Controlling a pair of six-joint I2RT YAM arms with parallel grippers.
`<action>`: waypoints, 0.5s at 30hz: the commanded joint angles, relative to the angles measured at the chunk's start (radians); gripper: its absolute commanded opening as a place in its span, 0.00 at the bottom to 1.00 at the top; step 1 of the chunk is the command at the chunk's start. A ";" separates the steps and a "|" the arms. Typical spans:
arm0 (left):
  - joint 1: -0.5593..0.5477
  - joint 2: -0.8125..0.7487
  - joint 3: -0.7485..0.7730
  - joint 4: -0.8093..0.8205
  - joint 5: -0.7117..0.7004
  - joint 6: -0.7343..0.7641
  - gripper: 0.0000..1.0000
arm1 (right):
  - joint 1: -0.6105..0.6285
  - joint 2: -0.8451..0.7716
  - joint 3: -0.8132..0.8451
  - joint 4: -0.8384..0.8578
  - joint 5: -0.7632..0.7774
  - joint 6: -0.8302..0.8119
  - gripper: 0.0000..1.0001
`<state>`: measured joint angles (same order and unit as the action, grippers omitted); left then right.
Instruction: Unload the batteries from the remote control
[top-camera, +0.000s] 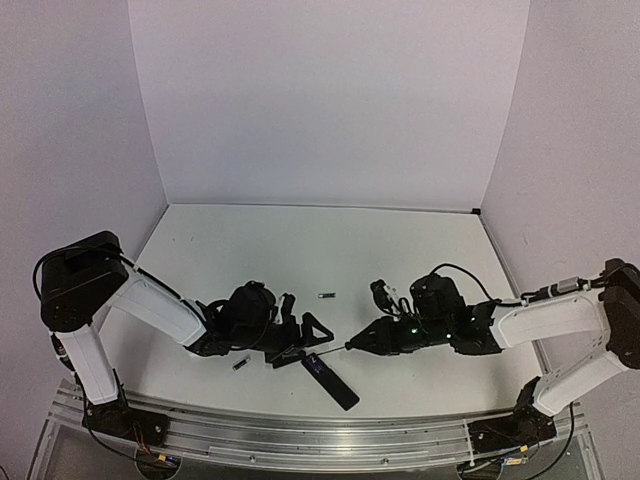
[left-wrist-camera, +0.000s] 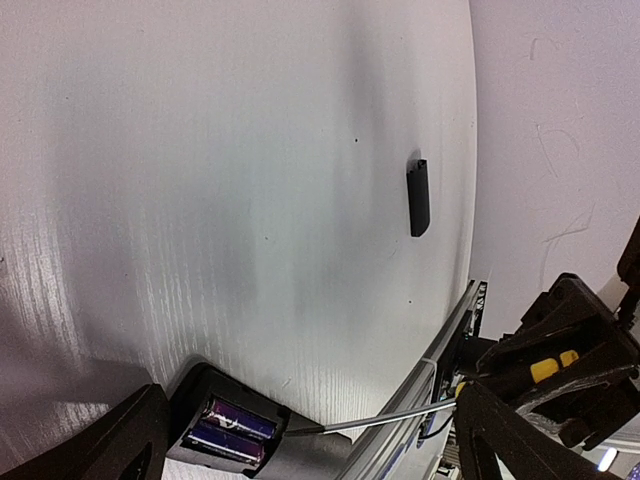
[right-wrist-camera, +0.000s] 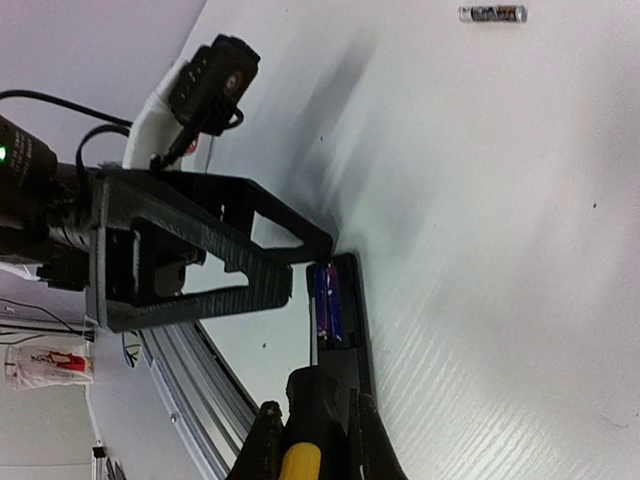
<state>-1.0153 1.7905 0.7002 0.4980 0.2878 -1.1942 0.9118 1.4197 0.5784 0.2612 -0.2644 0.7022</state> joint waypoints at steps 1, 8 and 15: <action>-0.009 0.003 -0.032 -0.131 0.009 0.005 1.00 | 0.020 -0.005 0.053 -0.098 -0.048 -0.038 0.00; -0.009 0.003 -0.033 -0.130 0.009 0.006 0.99 | 0.024 0.008 0.066 -0.162 -0.047 -0.056 0.00; -0.009 0.007 -0.031 -0.127 0.017 0.008 0.99 | 0.034 0.064 0.095 -0.149 -0.012 -0.056 0.00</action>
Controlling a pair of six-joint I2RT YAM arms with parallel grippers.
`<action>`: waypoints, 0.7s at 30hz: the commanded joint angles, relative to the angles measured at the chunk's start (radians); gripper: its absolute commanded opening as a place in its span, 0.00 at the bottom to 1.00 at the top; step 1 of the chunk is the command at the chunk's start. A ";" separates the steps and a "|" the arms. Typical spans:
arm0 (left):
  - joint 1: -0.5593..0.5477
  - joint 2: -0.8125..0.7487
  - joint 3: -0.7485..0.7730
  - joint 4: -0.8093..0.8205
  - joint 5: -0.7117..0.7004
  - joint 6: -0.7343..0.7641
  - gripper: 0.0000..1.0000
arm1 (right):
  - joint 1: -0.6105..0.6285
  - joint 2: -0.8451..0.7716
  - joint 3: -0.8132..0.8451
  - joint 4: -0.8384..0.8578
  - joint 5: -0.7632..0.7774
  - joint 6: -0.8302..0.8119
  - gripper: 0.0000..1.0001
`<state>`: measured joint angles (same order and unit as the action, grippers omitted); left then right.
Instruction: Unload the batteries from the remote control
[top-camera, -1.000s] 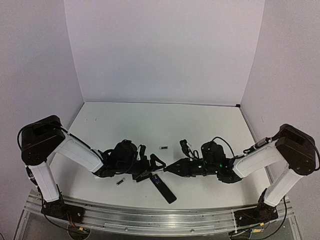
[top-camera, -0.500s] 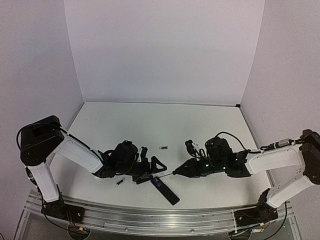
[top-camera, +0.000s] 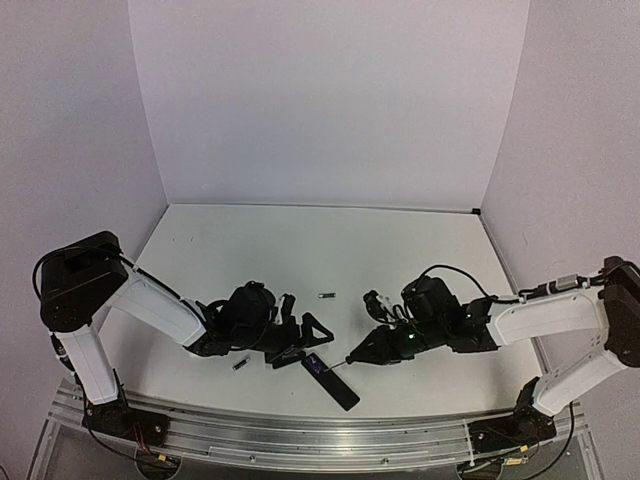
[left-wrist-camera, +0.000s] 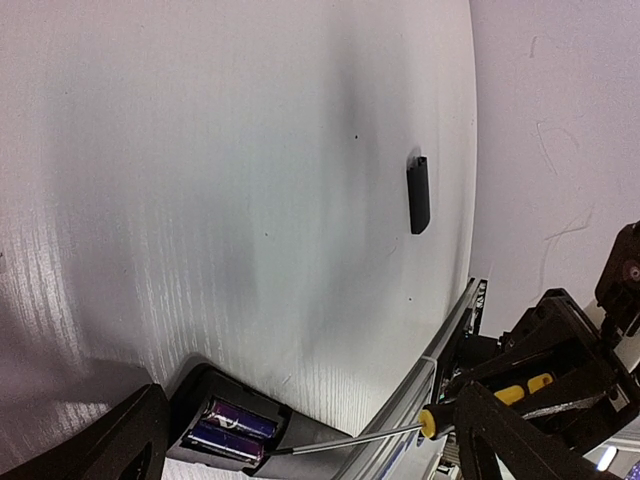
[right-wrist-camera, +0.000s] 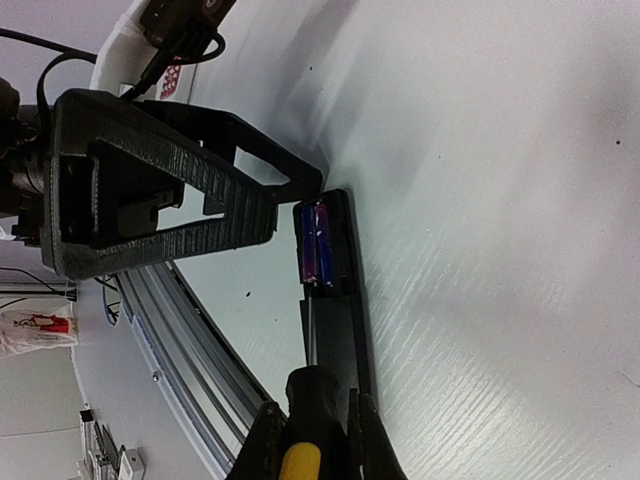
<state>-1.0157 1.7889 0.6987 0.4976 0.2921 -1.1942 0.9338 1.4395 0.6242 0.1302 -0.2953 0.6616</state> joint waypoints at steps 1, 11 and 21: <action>-0.009 0.010 -0.031 -0.126 0.014 0.008 0.99 | 0.013 0.060 0.057 -0.011 0.012 -0.012 0.00; -0.010 0.004 -0.045 -0.131 0.019 0.006 1.00 | 0.028 0.024 0.030 0.165 0.204 0.067 0.00; -0.010 -0.019 -0.046 -0.156 0.009 0.016 0.99 | 0.029 -0.039 -0.076 0.444 0.342 0.164 0.00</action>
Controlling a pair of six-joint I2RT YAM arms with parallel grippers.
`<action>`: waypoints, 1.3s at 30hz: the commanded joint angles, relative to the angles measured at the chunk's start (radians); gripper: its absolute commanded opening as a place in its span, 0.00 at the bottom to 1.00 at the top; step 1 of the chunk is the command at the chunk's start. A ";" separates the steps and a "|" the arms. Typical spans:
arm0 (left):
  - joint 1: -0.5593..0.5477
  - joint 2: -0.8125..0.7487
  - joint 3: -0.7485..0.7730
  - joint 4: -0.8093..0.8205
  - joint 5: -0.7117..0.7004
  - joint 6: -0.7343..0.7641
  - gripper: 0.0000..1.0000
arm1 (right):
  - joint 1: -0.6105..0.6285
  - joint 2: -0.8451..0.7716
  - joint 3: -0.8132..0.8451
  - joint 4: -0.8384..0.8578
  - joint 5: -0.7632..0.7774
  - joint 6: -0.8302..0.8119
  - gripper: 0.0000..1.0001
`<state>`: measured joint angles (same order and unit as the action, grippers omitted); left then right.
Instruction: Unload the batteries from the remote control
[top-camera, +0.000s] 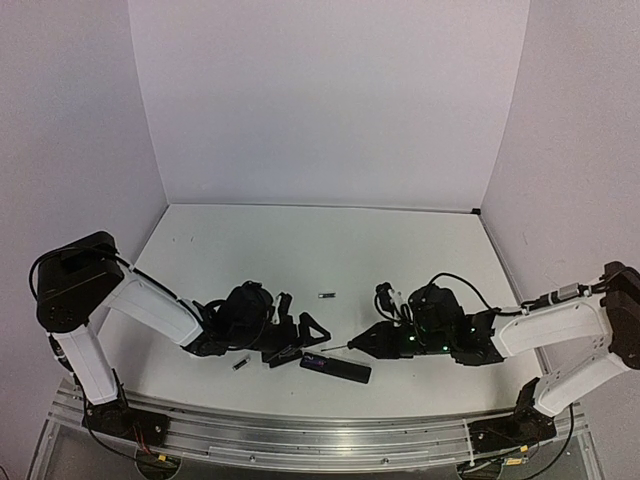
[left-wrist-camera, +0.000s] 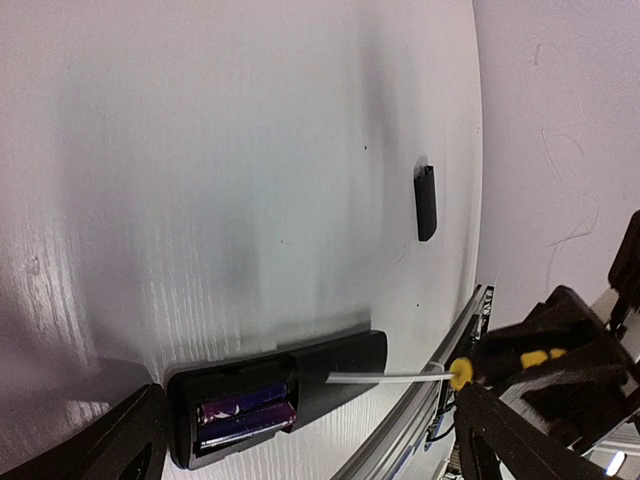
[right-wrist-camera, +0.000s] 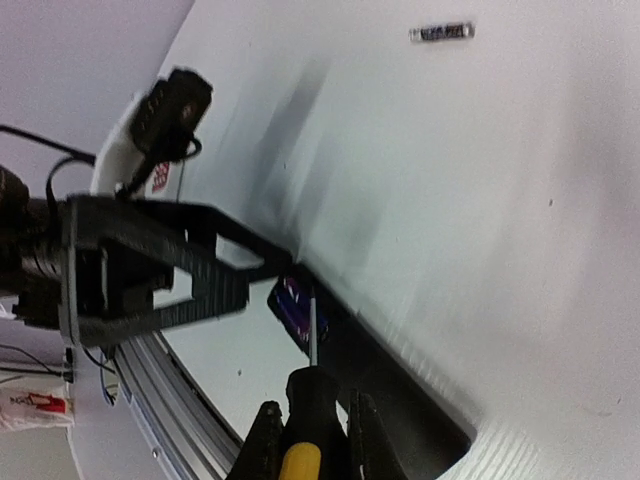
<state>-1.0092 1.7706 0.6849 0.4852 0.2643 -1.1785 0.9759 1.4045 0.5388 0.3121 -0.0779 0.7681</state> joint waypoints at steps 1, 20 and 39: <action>-0.017 -0.001 -0.032 -0.145 0.035 0.001 0.99 | -0.014 0.009 0.014 0.277 0.118 0.064 0.00; -0.017 -0.123 0.099 -0.366 -0.068 0.248 1.00 | -0.015 -0.163 0.003 -0.164 0.290 0.019 0.00; -0.134 0.175 0.631 -0.828 0.049 1.230 0.99 | -0.022 -0.575 -0.019 -0.641 0.449 0.039 0.00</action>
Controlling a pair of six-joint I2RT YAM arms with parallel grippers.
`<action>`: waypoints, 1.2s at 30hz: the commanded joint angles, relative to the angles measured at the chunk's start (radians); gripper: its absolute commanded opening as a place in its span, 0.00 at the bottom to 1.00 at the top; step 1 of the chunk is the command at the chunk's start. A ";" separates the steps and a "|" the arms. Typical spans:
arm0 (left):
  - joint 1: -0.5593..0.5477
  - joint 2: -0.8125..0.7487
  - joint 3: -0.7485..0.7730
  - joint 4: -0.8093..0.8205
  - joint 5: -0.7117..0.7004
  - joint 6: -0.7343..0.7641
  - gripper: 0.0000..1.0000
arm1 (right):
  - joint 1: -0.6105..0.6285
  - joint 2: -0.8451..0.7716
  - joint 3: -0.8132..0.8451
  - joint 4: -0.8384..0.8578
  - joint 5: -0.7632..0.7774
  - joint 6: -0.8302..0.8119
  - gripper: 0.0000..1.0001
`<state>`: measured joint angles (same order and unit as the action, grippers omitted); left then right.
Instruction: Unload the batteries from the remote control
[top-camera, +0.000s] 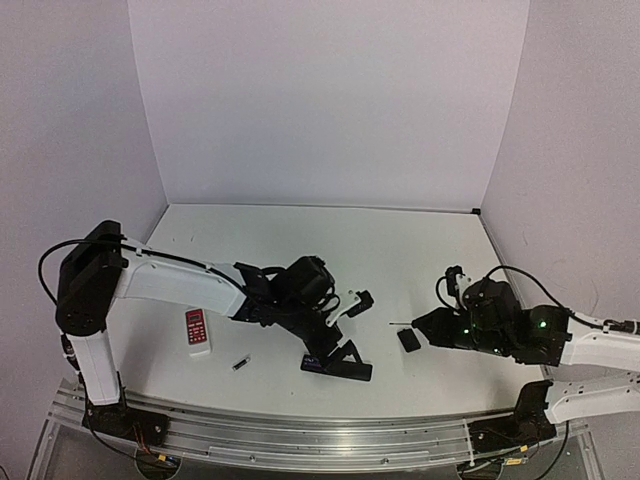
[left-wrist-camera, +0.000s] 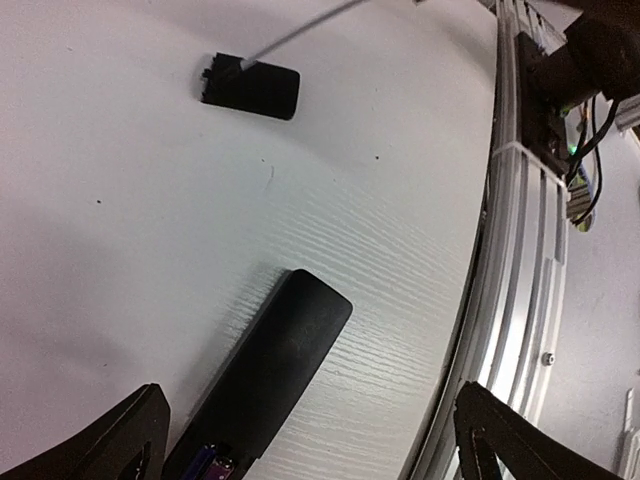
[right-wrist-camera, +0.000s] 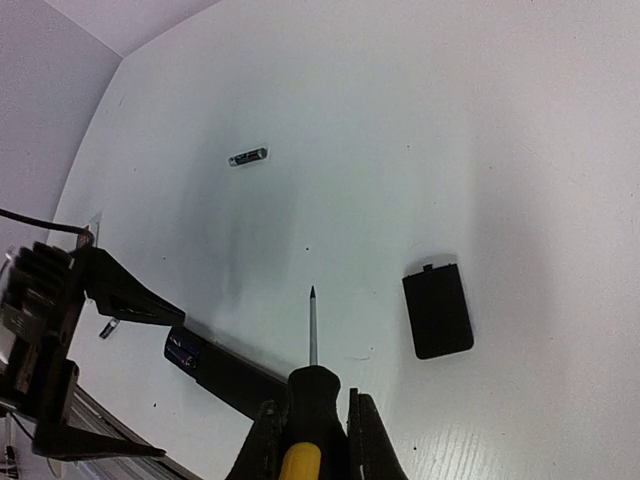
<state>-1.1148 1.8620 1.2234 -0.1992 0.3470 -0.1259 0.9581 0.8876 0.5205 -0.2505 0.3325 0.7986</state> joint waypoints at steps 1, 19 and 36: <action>-0.037 0.103 0.108 -0.154 -0.058 0.189 0.99 | -0.005 -0.071 -0.002 -0.087 0.037 0.010 0.00; -0.152 0.298 0.206 -0.224 -0.514 0.252 0.58 | -0.004 -0.175 -0.031 -0.138 0.025 0.028 0.00; -0.068 0.115 0.026 0.234 -0.516 -0.002 0.12 | -0.005 -0.233 -0.039 -0.153 0.052 0.051 0.00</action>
<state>-1.2489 2.0727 1.3079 -0.1063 -0.1347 0.0155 0.9581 0.6863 0.4811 -0.4071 0.3557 0.8377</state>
